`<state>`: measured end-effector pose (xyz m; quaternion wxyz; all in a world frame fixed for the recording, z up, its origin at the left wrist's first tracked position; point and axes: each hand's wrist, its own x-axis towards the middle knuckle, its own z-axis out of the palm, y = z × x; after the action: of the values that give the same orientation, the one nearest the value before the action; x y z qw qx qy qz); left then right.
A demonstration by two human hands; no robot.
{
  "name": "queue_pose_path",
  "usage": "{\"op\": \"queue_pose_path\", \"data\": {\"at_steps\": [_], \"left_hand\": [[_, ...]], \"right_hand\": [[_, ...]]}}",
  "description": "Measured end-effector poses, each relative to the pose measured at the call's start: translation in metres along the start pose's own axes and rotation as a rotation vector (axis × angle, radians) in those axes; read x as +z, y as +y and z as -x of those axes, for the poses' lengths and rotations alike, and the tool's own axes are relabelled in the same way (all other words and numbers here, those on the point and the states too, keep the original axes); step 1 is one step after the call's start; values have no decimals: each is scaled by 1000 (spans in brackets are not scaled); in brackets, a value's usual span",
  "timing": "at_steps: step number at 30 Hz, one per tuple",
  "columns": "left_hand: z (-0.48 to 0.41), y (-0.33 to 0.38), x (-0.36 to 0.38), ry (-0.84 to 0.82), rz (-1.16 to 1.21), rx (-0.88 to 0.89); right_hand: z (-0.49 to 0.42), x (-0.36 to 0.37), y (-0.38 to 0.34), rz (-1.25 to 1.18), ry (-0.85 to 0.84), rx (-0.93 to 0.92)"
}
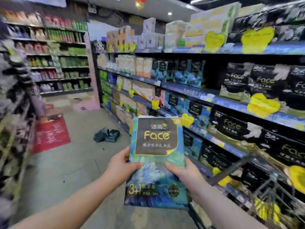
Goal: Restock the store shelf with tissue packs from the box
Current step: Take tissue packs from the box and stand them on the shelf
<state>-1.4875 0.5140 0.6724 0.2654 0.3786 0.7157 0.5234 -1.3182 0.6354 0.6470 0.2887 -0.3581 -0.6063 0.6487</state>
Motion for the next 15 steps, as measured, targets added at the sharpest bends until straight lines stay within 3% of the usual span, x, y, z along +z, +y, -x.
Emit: {"op": "queue_pose_path", "data": {"at_steps": [7,15], "left_hand": [[-40,-26,-68,88,114,-17],[-124,-34,-110,154,84,-9]], "right_hand": [[-61,69,-19,57,-109,4],[-161,114,-33,27,-195,-16]]}}
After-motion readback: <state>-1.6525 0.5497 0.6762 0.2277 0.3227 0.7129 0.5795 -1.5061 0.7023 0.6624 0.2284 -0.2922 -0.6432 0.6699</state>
